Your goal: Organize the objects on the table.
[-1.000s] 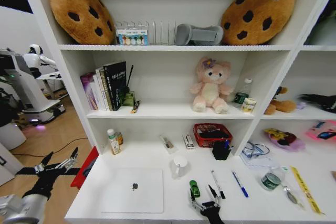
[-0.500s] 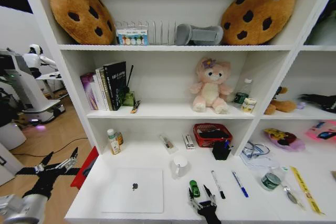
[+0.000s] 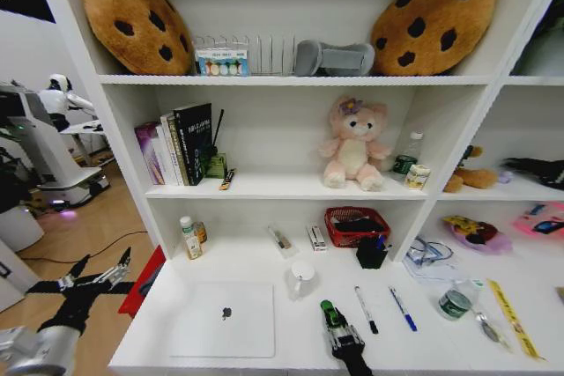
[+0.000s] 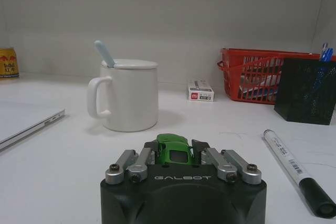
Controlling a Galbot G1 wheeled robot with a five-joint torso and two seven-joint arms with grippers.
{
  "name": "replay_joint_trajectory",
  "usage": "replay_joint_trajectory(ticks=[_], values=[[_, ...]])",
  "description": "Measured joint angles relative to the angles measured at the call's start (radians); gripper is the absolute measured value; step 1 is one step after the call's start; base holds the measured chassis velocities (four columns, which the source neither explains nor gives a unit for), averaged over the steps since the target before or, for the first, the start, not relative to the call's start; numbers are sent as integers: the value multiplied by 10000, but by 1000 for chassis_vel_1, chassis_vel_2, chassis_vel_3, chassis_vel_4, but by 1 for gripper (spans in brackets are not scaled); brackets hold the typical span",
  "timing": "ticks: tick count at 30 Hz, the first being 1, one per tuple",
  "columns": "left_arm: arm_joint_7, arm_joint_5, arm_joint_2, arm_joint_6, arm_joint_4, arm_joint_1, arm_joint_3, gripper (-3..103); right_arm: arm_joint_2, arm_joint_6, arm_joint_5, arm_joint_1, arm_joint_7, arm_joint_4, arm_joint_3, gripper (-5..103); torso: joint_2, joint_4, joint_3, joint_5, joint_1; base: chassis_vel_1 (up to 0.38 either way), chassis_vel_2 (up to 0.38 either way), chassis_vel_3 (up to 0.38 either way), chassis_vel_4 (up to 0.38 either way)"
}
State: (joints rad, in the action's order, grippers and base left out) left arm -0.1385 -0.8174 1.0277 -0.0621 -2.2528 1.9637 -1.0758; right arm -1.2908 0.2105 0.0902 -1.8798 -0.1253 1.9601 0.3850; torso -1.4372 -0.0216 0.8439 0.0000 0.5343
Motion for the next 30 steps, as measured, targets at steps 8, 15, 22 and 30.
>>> replay_joint_trajectory(ticks=[8, 15, 22, 30], values=[[0, 0, 0, 0, 0, 0, 0, 100, 47, 87, 6, -231, 5, 442, 202, 33, 0, -1, 0, 1, 0, 0, 0, 0, 0], [1, 1, -1, 0, 1, 0, 1, 100, 758, 66, 486, -1363, -56, 3300, 1257, 33, -1, -4, 0, 0, -1, 0, 0, 0, 0], [2, 2, -3, -2, 1, -1, 1, 100, 2875, -2355, 3712, 0, -444, 5428, 2310, 33, -1, -2, 0, 1, -3, 0, 0, 0, 0], [-1, 2, -1, -4, 2, -2, 1, 100, 5835, -3986, 7714, 3807, -1146, 5524, 2886, 33, 1, 3, 1, 1, -1, 0, 0, 0, 0]])
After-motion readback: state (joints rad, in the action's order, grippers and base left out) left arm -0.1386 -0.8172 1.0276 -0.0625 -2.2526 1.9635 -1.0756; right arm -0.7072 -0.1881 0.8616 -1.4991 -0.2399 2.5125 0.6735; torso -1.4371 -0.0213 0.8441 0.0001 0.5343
